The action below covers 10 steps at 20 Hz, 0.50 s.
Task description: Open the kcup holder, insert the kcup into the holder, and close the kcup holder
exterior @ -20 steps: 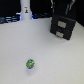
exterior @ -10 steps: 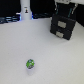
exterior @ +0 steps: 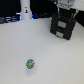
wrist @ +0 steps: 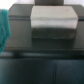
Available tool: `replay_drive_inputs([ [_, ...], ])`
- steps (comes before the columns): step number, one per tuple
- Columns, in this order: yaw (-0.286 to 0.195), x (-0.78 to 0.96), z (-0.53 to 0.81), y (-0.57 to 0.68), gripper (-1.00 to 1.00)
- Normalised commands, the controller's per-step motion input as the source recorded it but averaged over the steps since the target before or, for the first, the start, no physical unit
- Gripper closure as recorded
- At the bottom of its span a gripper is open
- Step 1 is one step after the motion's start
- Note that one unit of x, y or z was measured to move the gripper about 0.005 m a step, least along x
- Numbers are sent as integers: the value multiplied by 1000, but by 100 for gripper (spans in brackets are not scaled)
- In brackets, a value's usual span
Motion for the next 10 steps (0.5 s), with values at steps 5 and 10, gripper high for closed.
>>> replay_drive_inputs([
  [5,-72,-291,-386,95,-100],
  [10,-5,-384,-404,7,-100],
])
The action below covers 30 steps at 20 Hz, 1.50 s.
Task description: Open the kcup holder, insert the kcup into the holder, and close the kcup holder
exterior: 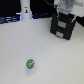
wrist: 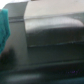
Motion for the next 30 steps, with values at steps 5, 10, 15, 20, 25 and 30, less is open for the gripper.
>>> replay_drive_inputs([
  [5,11,-351,-384,8,-100],
  [10,-2,-156,-112,27,100],
  [15,-7,16,2,5,100],
  [20,-5,139,39,-34,100],
  [25,-5,249,123,-96,100],
  [30,-8,479,245,-200,100],
])
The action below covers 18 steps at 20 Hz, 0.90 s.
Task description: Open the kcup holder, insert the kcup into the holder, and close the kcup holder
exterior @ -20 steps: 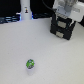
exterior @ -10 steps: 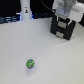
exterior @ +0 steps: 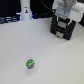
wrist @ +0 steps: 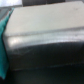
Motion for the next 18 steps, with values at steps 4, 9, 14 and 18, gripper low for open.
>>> replay_drive_inputs([
  [4,-12,755,309,-324,100],
  [9,-59,916,169,-357,100],
  [14,-69,914,108,-292,100],
  [18,-61,929,157,-307,100],
])
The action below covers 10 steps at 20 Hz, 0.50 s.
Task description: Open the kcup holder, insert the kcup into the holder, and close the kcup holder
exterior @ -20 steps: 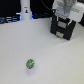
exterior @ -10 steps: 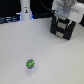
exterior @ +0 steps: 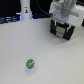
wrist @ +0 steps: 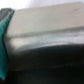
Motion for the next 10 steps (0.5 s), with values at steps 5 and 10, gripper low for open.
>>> replay_drive_inputs([
  [5,-63,944,181,-358,100],
  [10,-68,853,163,-356,100],
])
